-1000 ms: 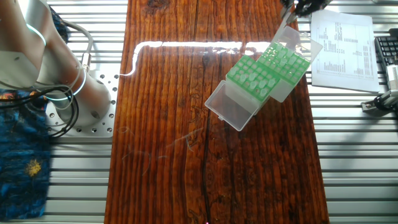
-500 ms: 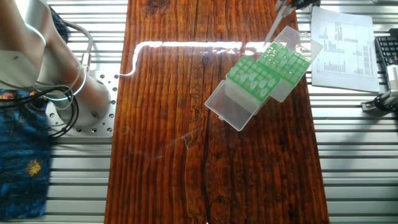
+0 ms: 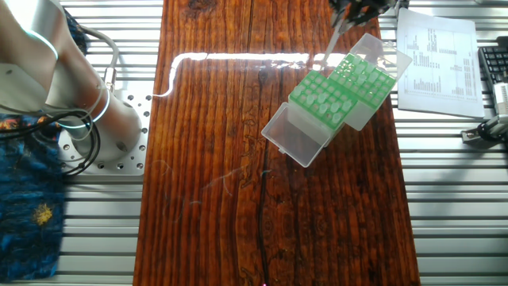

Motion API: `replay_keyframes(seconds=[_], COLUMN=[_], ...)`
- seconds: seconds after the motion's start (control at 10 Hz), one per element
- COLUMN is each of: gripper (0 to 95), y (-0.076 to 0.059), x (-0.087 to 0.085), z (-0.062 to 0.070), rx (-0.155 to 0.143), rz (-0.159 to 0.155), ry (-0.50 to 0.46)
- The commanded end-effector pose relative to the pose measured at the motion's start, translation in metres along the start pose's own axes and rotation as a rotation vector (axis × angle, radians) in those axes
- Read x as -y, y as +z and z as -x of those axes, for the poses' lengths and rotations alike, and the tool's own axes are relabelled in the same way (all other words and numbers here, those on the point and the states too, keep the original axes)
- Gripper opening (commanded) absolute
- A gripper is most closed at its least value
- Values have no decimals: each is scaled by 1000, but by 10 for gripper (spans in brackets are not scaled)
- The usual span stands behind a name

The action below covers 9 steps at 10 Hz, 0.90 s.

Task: Transfer all large pipette tips from one holder to another

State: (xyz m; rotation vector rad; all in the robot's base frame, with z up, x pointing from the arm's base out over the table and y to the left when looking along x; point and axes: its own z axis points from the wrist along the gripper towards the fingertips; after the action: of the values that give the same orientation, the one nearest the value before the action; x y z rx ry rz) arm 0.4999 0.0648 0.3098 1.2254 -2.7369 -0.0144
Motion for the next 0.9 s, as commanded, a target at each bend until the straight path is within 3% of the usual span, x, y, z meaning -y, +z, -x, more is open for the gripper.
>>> replay_keyframes(seconds=[0.1,0.6,0.9], gripper=[0,0,0], y=[3,10,17], x=[0,10,6], z=[-3,-18,-24], rx=[-20,-7,-4], rz=[-4,-15,-20], ry=[-10,-42,-44])
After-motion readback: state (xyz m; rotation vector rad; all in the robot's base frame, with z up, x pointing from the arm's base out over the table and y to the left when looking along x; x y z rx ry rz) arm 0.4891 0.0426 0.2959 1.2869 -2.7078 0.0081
